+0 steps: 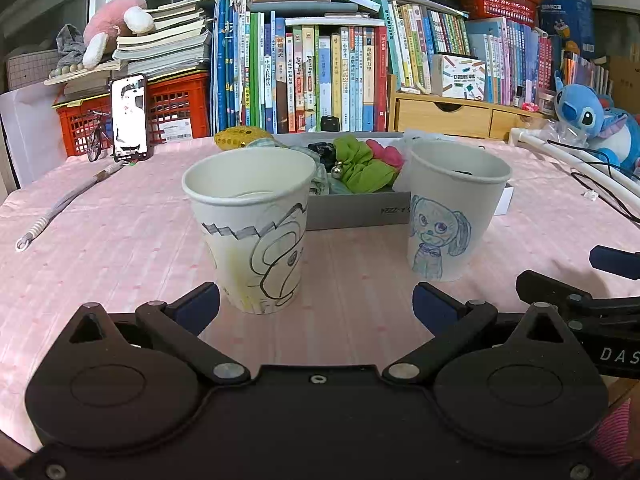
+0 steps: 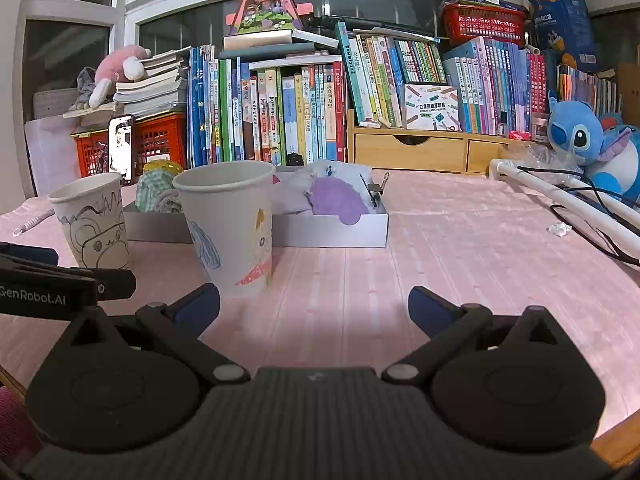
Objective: Organize soft objects
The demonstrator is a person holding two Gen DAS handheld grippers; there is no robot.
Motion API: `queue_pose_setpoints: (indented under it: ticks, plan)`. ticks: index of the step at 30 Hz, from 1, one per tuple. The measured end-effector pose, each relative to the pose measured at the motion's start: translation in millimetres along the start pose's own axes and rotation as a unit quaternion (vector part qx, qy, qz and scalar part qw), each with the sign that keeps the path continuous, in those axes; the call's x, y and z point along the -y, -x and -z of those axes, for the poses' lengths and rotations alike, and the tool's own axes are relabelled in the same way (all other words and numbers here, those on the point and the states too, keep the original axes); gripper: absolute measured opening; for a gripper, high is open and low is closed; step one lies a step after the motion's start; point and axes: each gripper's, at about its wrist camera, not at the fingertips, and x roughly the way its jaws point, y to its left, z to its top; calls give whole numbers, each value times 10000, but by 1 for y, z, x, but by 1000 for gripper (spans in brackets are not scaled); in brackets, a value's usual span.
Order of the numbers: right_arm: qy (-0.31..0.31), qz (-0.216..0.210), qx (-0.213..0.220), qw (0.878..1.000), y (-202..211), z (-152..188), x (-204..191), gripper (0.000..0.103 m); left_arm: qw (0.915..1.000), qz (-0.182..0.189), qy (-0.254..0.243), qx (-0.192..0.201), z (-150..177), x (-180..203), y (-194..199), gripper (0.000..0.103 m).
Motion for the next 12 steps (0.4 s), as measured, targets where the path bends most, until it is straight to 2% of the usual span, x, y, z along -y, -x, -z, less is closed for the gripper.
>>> queue_pose_setpoints:
  ticks: [12]
  plan:
    - [-2, 2, -5, 10000, 0, 1, 0, 103, 10000, 8, 11, 21, 0, -3, 0, 103]
